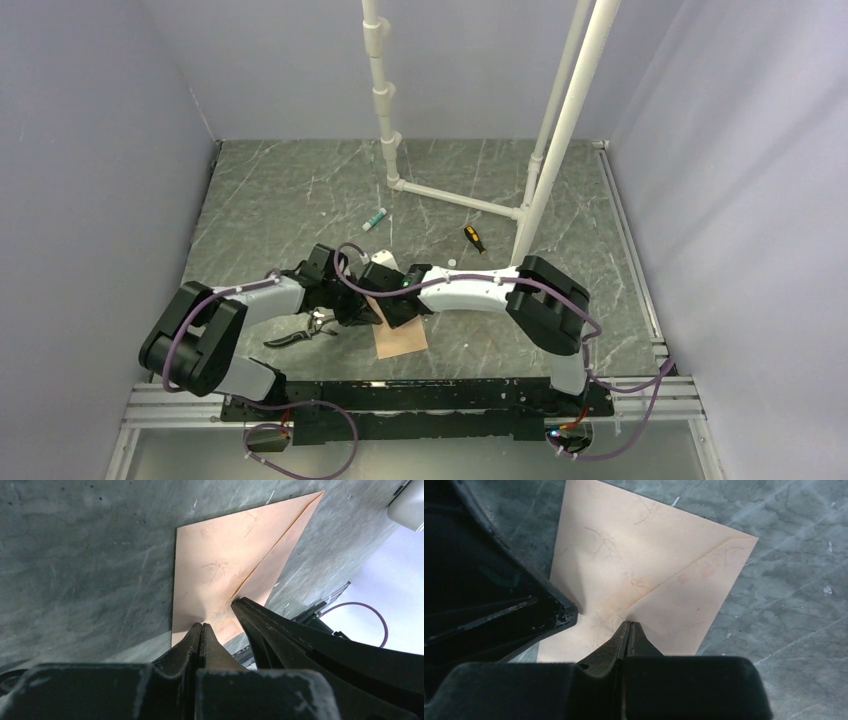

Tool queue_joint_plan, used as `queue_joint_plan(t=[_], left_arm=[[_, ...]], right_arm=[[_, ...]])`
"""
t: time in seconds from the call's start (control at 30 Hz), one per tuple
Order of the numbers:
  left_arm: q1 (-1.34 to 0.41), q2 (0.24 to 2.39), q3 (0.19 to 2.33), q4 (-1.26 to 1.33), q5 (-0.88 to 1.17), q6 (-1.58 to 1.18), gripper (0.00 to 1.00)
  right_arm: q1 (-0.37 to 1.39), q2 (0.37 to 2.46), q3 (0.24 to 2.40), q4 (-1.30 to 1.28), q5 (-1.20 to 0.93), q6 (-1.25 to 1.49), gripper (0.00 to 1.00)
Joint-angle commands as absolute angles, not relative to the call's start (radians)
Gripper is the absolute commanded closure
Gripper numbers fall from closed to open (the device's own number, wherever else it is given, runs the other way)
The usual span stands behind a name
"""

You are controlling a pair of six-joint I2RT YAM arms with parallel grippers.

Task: Place the letter into the envelope and seal it

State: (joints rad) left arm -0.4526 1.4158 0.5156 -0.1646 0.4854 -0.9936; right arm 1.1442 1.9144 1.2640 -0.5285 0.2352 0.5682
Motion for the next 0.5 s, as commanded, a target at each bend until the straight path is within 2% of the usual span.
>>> queue_joint_plan(t=[0.0,0.47], left_arm=[[-0.435,1.431,0.508,-0.094,0.549,-1.003,0.97],[-0.411,1.569,0.55,-0.143,0.573,-0.985,0.98]], right_arm=[[1.159,1.942,1.289,-0.528,0.226,0.554,1.0],[1.184,1.881,1.163,-0.471,0.186,0.462,1.0]])
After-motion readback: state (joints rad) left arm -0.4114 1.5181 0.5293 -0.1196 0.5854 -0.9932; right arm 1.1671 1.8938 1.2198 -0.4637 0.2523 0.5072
